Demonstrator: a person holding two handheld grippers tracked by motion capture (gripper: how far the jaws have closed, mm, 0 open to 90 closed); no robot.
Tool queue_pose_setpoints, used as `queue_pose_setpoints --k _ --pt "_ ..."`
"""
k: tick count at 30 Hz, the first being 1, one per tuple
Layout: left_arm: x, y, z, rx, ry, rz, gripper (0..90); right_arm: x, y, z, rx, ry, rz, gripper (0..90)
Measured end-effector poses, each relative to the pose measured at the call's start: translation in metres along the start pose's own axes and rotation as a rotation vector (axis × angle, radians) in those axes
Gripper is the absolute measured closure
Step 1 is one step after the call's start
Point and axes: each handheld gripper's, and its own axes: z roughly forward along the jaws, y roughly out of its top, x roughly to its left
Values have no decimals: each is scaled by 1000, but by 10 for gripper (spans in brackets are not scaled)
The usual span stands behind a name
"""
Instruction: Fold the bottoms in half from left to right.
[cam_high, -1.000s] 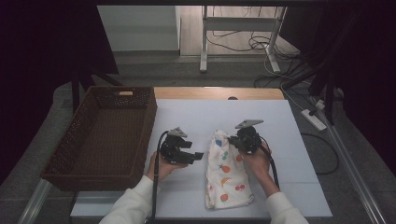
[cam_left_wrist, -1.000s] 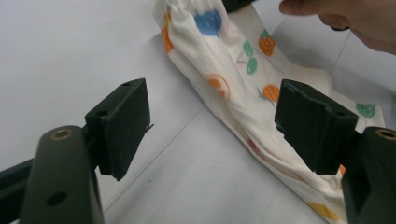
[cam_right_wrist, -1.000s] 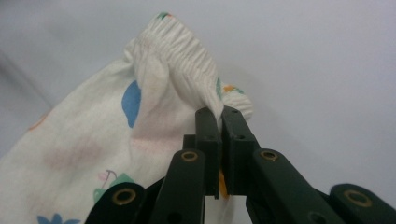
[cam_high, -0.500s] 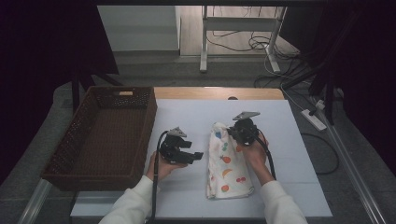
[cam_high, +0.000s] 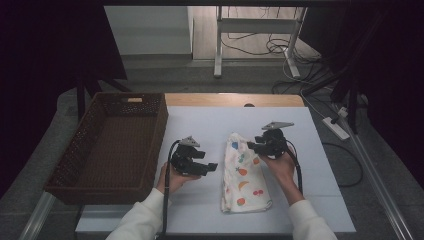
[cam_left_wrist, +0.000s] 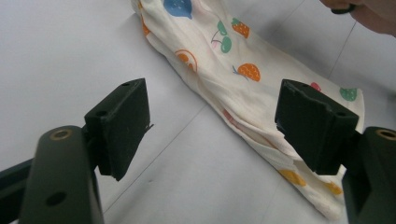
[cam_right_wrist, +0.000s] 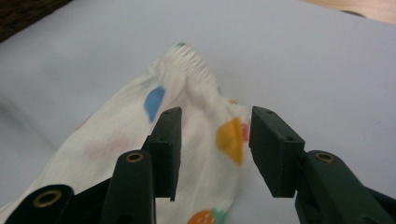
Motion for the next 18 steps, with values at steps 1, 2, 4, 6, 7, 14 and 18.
queue_pose_setpoints --k 1,2,4,6,7,14,18 --pt "0 0 0 0 0 0 254 2 -4 -2 0 11 -2 532" --pt "0 0 0 0 0 -1 254 3 -7 -4 1 17 -11 530" --pt "0 0 1 0 0 -1 254 8 -14 -8 4 31 -32 526" --pt "0 0 1 1 0 -2 253 12 -20 -11 13 37 -48 524" --pt "0 0 1 2 0 -2 253 14 -22 -12 13 45 -50 524" --pt "0 0 1 2 0 -1 253 24 -31 -14 21 90 -80 519" --pt "0 0 0 -2 0 -1 253 31 -34 -18 19 109 -90 515"
